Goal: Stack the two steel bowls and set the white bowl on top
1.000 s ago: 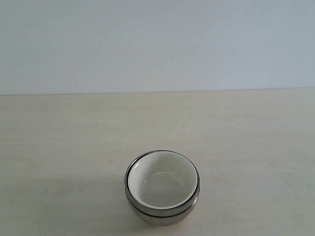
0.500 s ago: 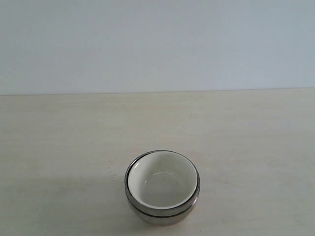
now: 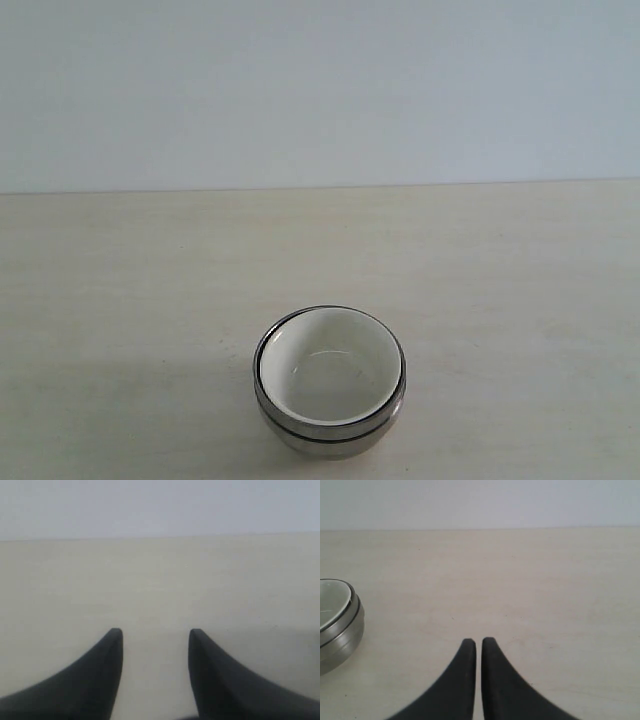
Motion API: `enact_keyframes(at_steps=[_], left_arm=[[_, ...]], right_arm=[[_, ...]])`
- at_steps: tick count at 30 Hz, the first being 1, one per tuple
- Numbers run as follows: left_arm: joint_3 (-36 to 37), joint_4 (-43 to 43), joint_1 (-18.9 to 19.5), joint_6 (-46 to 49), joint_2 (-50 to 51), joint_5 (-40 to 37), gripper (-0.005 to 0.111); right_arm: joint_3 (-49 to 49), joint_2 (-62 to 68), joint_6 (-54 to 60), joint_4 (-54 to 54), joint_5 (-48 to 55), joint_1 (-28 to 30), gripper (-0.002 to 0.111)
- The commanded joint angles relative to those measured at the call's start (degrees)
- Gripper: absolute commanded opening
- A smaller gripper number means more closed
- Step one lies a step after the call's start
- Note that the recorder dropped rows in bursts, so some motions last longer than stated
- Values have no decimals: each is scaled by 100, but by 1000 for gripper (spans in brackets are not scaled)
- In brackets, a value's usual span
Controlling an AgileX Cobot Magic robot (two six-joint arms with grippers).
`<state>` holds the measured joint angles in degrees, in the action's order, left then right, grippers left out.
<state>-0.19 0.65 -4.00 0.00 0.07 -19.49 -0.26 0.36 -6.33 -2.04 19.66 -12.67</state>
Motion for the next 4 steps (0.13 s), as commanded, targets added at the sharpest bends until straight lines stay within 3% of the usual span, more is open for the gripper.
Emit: enact_keyframes(at_steps=[1, 4], left_arm=[[19, 35, 23, -68, -7, 8, 41], [19, 35, 23, -68, -7, 8, 41]], right_arm=[[26, -36, 28, -5, -16, 15, 0], [26, -36, 28, -5, -16, 15, 0]])
